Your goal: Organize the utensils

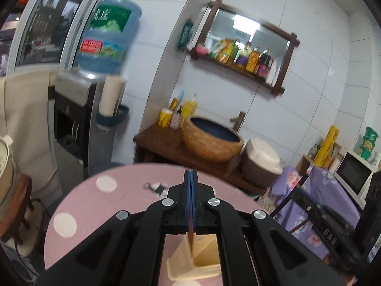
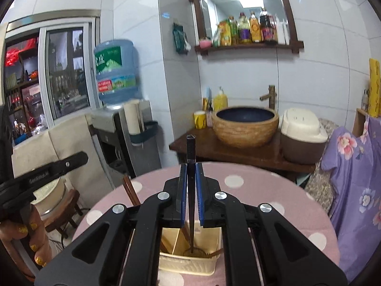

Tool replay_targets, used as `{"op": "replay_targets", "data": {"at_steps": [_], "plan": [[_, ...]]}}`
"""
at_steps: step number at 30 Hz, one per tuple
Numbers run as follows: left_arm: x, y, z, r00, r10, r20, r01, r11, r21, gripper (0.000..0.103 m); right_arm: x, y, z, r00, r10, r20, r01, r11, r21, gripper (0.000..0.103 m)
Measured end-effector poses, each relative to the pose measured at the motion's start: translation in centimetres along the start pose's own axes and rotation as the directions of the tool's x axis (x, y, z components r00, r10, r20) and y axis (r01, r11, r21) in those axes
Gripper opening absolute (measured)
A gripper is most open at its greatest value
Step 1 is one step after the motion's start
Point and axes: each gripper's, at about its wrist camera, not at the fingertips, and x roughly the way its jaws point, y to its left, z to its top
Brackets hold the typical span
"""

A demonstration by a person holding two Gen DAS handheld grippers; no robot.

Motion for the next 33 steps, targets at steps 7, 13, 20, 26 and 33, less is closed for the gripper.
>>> {"op": "replay_targets", "data": {"at_steps": [7, 13, 20, 26, 33], "plan": [[2.4, 3.8, -5.4, 0.967, 0.164, -0.194, -0.144, 0.983, 0.113, 0.011, 1.7, -0.1, -2.9, 0.998, 0.006, -0.065, -0.006, 1.000, 0.004, 0.008], [4.1, 6.9, -9.6, 0.917, 0.260, -0.302, -0.213, 0.960, 0.180, 0.053, 1.3, 0.1, -3.7, 0.999, -0.008, -0.054, 0.007, 1.000, -0.011, 0.008], [7.1, 9.6, -13.4, 0.851, 0.319, -0.417, -0.251, 0.945, 0.210, 0.053, -0.3, 0.7, -4.3, 1.000, -0.026, 0.012, 0.026, 0.998, -0.048, 0.050], [7.5, 9.9, -14.2, 0.841, 0.324, -0.433, -0.249, 0.943, 0.223, 0.053, -3.1, 2.0, -4.9, 0.995, -0.038, 0.095, 0.047, 0.994, -0.099, 0.056], [8.4, 9.2, -14.8, 0.839, 0.334, -0.429, -0.245, 0.937, 0.250, 0.053, -6.1, 2.5, -7.2, 0.994, -0.014, 0.110, 0.027, 0.993, -0.114, 0.056]]}}
